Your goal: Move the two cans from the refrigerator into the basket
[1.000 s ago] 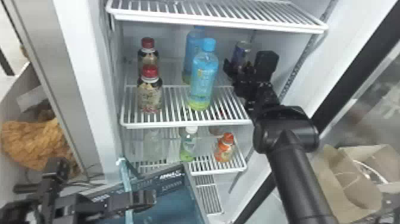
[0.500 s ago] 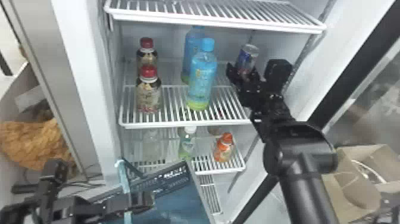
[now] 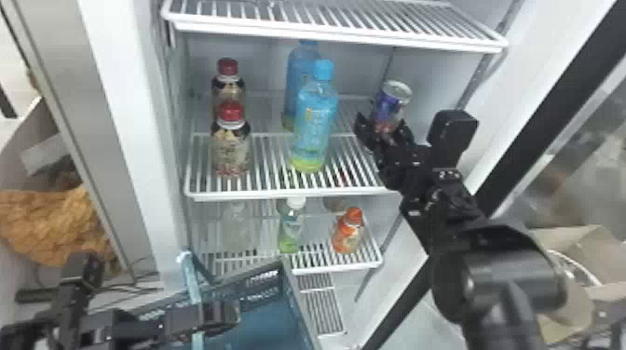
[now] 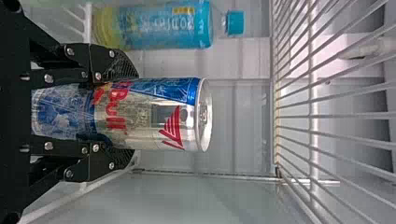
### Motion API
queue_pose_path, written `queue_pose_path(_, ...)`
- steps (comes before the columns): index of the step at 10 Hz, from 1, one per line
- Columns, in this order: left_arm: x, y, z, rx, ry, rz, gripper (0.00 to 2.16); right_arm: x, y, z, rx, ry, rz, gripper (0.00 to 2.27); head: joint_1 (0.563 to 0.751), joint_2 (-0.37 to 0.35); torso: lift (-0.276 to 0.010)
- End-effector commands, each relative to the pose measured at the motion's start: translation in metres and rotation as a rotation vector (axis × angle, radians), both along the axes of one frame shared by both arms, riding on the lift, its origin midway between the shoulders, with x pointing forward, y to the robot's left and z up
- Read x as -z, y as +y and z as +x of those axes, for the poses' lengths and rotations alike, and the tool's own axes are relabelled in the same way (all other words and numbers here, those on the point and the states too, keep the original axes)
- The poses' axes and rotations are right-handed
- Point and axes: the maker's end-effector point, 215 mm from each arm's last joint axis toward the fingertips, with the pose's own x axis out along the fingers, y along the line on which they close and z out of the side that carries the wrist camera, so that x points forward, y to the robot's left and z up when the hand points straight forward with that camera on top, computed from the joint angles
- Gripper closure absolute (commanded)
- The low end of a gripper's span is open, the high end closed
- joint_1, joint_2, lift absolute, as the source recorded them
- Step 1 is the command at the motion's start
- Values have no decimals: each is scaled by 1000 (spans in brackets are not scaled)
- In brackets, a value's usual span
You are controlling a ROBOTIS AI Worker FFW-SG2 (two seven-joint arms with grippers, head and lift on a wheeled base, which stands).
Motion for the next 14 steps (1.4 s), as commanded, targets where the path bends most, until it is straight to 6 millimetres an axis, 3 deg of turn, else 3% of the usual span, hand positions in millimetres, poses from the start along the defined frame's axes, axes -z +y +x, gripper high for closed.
queue_pose_path(1, 1, 0, -1, -1, 2, -1, 1190, -4, 7, -20, -20, 2, 8, 1285, 695, -222, -25)
queue_pose_path(7, 1, 1, -1, -5, 4, -3, 1190, -1, 23, -106, -71, 98, 20, 1285, 695, -220, -25)
queue_pose_path(12, 2, 2, 0, -14, 6, 0, 1190, -5, 57, -173, -174, 174, 64, 1285, 695, -194, -25)
queue_pose_path(14, 2, 4, 1, -18, 6, 1, 1190, 6, 66, -199, -217, 239, 76, 1285, 695, -188, -25)
